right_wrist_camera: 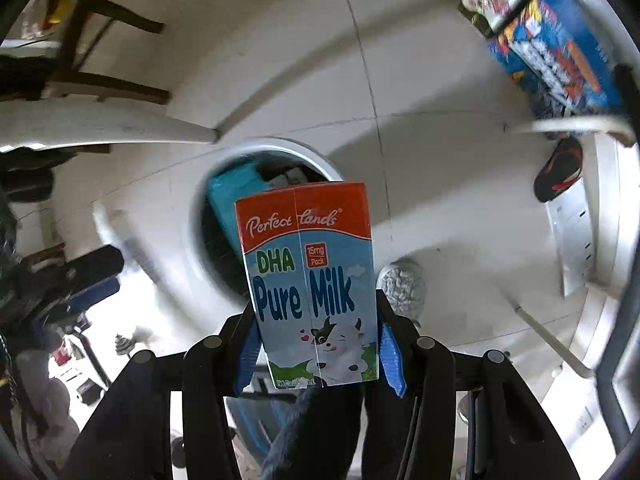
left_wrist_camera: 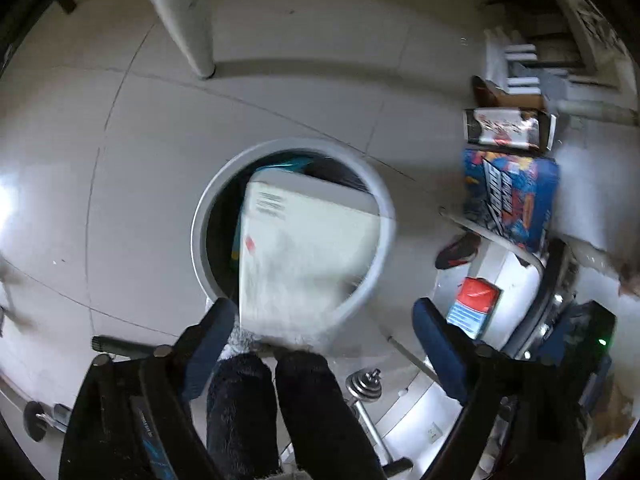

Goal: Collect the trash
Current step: 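Carry the medicine box and milk carton over the bin and open both grippers, then raise both empty tools from the bin back over the table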

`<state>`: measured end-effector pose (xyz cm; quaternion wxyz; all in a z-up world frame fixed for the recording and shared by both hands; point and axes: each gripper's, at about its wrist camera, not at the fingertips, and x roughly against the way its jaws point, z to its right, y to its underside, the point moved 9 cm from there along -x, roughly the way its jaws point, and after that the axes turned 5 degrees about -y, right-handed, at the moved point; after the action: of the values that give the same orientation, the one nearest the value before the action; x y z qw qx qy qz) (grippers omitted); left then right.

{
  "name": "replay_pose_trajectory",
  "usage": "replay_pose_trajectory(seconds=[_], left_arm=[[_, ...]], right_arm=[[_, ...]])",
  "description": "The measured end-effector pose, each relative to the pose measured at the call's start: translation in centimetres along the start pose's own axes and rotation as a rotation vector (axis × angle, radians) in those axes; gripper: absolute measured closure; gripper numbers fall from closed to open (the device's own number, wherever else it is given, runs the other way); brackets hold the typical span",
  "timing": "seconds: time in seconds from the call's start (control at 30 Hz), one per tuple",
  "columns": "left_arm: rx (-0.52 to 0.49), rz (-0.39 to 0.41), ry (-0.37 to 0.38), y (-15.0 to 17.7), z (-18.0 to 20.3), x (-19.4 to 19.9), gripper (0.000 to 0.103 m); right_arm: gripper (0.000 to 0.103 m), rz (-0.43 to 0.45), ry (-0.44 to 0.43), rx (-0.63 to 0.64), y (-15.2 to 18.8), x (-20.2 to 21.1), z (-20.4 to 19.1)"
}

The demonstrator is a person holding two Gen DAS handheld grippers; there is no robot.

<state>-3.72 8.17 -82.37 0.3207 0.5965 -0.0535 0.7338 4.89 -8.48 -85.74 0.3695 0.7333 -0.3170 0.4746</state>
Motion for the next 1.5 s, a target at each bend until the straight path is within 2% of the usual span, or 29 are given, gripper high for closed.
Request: replay_pose_trajectory(seconds=[0.07, 0.13, 0.2, 0.23, 0.27, 0.37, 0.53, 0.63, 0.9, 1.07, 1.5], left_arm=[[0.018, 0.006, -0.030, 0.0, -1.6, -1.1, 0.011], [0.024, 0.052, -0.073, 0.1, -2.7, -0.8, 0.011], [0.003, 0.109, -0.161, 0.4, -3.7, 0.0, 0.011], [-0.007, 0.128, -0.199, 0.5, -4.3, 0.1, 0.011], [-0.020, 0.151, -0.239, 0.7, -4.8, 0.7, 0.011], [-0.044, 0.181, -0.311, 1.8, -5.3, 2.2, 0.011], [-0.098, 0.230, -0.373, 3.8, -4.2, 5.6, 0.011], [-0.117, 0.252, -0.371, 5.2, -3.2, 7.9, 0.011], [-0.166, 0.291, -0.368, 9.4, -0.4, 14.4, 0.011], [-0.184, 0.309, -0.355, 11.7, 1.0, 17.9, 0.011], [-0.217, 0.387, -0.344, 17.5, 3.4, 31.2, 0.011]], right_arm=[[0.049, -0.032, -0.050, -0.020, -0.4, -3.0, 0.0], [0.048, -0.058, -0.106, -0.008, -0.5, -5.1, -0.5], [0.024, -0.055, -0.130, 0.016, -0.2, -5.7, -1.4], [0.001, -0.049, -0.129, 0.026, -0.1, -5.6, -1.7], [0.000, -0.037, -0.122, 0.035, 0.1, -5.3, -1.9], [0.000, -0.011, -0.048, 0.078, 0.8, -4.1, -2.1], [0.000, 0.067, 0.135, 0.156, 1.3, 0.2, -2.2], [0.000, 0.102, 0.192, 0.173, 2.1, 3.2, -2.2], [0.000, 0.162, 0.210, 0.206, 5.4, 12.4, -4.5], [0.000, 0.177, 0.195, 0.202, 7.9, 18.2, -5.9], [0.000, 0.228, 0.132, 0.198, 14.2, 32.6, -11.4]])
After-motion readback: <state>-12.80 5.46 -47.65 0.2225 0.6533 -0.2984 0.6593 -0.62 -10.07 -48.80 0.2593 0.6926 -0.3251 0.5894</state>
